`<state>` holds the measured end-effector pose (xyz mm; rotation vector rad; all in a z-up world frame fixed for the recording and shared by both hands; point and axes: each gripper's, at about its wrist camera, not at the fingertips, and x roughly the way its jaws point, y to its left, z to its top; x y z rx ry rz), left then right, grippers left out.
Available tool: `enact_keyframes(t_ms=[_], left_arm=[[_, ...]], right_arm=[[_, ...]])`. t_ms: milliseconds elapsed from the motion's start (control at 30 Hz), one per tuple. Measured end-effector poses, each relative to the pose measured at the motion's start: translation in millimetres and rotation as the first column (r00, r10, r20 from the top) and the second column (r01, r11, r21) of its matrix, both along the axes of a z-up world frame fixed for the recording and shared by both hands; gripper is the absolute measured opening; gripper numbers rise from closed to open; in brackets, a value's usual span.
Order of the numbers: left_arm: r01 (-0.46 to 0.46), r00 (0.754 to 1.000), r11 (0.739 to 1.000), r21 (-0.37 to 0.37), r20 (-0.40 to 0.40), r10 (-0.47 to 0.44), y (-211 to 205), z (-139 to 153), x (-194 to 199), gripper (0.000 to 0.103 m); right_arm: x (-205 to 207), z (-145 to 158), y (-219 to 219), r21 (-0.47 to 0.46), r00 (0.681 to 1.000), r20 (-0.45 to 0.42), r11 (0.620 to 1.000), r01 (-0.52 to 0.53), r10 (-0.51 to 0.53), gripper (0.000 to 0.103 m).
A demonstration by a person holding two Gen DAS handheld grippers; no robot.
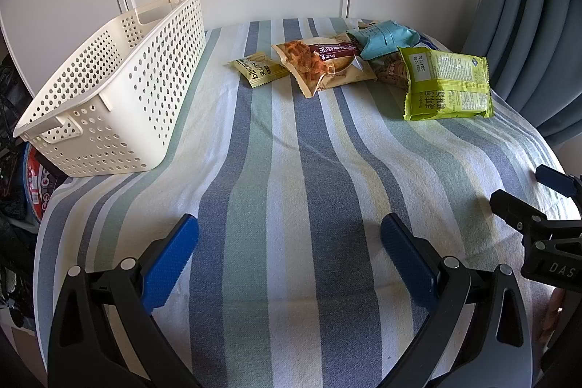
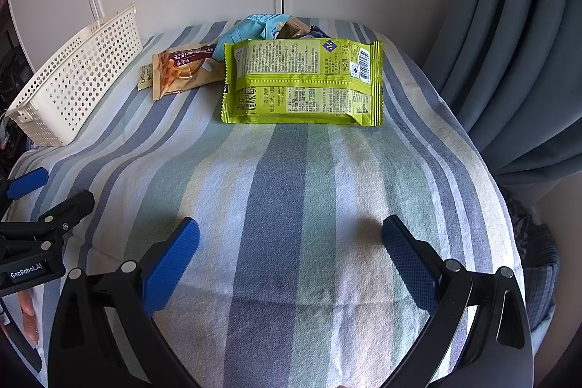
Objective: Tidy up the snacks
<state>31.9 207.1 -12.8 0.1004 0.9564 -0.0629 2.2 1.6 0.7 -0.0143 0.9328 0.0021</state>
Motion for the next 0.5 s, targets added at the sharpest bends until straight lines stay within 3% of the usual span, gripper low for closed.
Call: enact_keyframes(t_ms=[500], left_arm=[[0.000,1.000,1.000,0.001,0.001,0.000,0.2,0.2,-0.1,0.101]], right_arm=[[-2.8,-0.4,-1.4,0.008,1.000,-0.001,1.000,0.000,0.000,0.098]])
